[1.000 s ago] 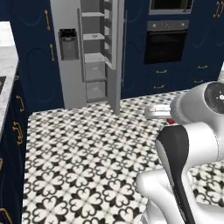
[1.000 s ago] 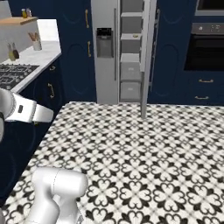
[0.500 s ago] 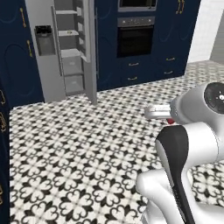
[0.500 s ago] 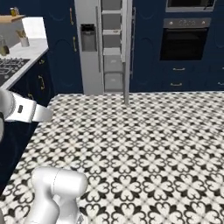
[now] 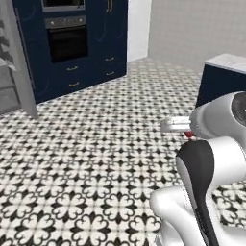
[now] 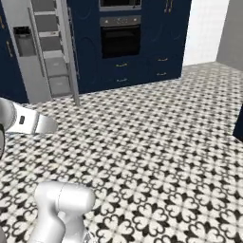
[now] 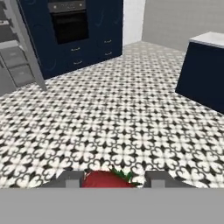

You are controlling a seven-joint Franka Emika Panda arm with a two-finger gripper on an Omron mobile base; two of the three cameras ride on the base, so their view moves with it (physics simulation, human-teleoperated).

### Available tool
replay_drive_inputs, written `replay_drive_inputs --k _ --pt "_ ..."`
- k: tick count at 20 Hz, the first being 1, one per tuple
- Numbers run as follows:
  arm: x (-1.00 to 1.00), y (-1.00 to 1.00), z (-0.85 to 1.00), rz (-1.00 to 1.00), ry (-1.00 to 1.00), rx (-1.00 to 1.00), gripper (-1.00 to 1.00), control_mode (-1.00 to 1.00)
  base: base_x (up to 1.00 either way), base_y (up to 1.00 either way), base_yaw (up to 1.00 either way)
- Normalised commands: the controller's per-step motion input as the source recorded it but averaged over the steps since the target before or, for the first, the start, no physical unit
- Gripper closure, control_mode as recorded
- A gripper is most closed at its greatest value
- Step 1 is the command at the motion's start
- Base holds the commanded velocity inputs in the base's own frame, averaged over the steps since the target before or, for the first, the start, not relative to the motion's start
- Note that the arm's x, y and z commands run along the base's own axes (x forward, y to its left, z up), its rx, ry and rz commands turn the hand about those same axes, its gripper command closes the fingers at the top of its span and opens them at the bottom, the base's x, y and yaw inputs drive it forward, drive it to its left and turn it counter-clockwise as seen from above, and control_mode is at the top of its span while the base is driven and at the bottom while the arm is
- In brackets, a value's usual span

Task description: Take the strawberry from the fridge and place it on top of the pancake, located on the dining counter.

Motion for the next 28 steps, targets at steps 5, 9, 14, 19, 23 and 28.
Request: replay_drive_inputs --k 5,9,14,19,23,28 --pt "0.0 0.0 0.0 0.0 0.0 0.0 1.0 1.0 0.18 -0.15 -0.73" --pt "0.0 0.0 0.0 0.0 0.0 0.0 1.0 1.0 0.92 0.0 -0.58" --pt "0.0 0.0 0.0 0.0 0.0 0.0 1.0 1.0 1.0 0.04 -0.5" --pt "0.0 0.0 0.0 0.0 0.0 0.0 1.0 1.0 1.0 0.22 -0.36" --pt "0.0 0.0 0.0 0.0 0.0 0.0 1.0 1.0 1.0 0.4 -0.35" --pt "0.0 0.0 0.0 0.0 0.0 0.0 1.0 1.0 1.0 0.74 -0.39"
